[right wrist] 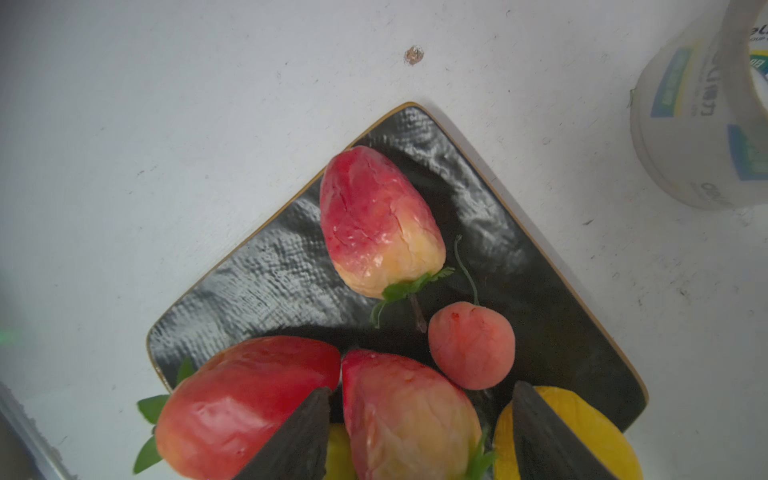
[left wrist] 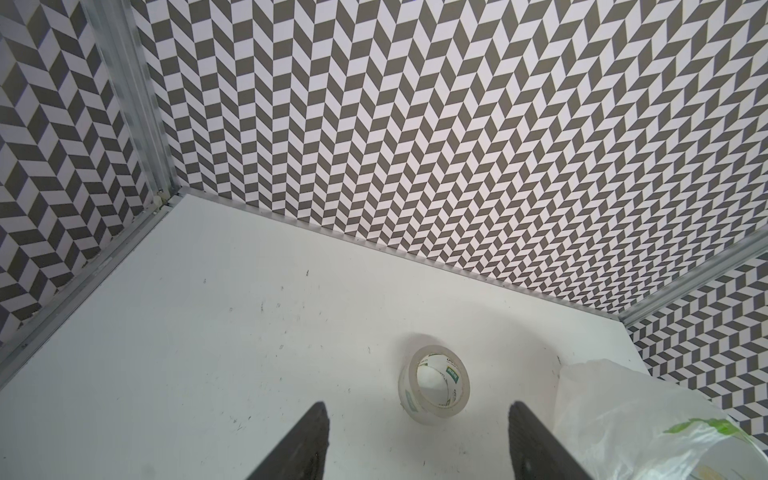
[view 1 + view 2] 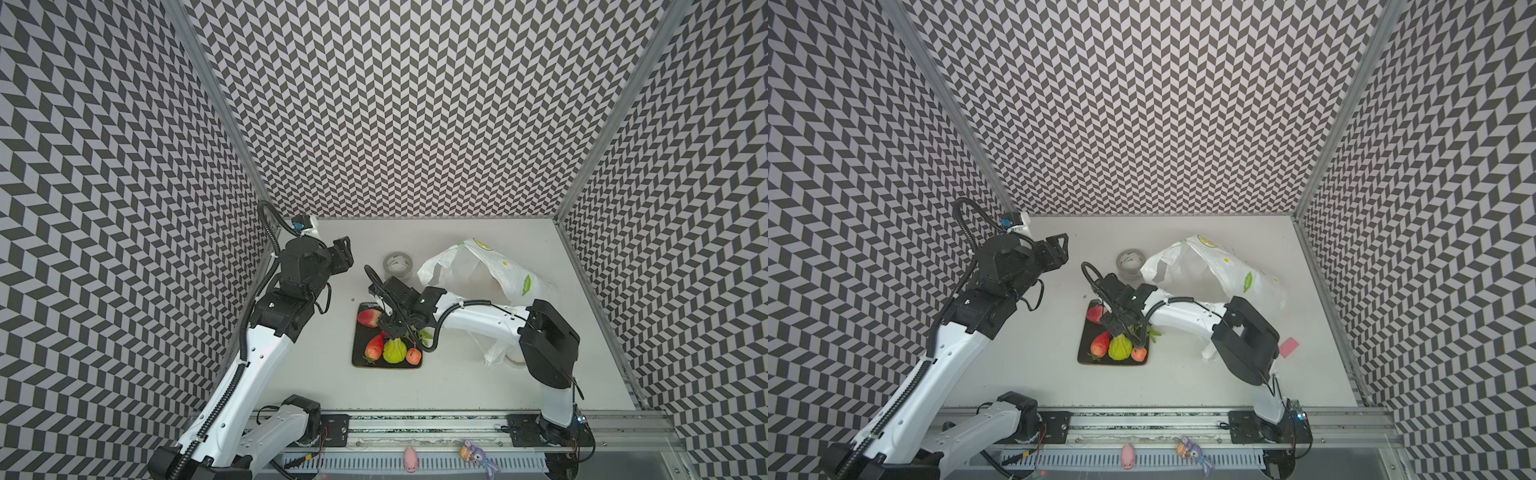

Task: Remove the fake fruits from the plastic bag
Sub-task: 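Lower the red-yellow strawberry onto the tray and open the right gripper, then move the open right gripper into the bag while the left gripper grips its rim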

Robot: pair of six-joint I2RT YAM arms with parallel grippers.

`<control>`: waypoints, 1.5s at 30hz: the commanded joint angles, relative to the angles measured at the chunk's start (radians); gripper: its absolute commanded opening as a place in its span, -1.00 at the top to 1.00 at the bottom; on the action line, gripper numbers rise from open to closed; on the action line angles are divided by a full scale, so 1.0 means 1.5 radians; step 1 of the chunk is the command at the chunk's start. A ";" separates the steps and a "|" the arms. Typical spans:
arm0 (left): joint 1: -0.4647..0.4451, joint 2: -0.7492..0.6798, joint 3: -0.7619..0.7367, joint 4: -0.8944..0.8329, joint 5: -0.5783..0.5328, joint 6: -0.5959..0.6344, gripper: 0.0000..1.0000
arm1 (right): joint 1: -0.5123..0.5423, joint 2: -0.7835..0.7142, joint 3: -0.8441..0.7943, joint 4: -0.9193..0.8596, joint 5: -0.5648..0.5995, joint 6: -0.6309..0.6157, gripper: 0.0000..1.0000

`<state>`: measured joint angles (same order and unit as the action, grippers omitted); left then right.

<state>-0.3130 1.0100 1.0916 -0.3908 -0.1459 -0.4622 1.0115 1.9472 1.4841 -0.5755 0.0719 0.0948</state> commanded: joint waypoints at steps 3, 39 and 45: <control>0.006 0.012 0.021 0.009 0.042 0.012 -0.39 | -0.004 -0.072 0.029 0.011 0.010 0.006 -0.43; -0.174 0.327 0.001 0.246 0.446 0.180 -0.38 | -0.132 -0.424 -0.267 -0.211 0.208 0.219 0.06; -0.182 0.351 0.013 0.294 0.453 0.153 0.41 | -0.214 -0.348 -0.289 -0.202 0.219 0.181 0.06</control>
<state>-0.5728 1.5318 1.0660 -0.0208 0.5110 -0.2180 0.7193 1.3888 1.0576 -0.9054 0.3725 0.3855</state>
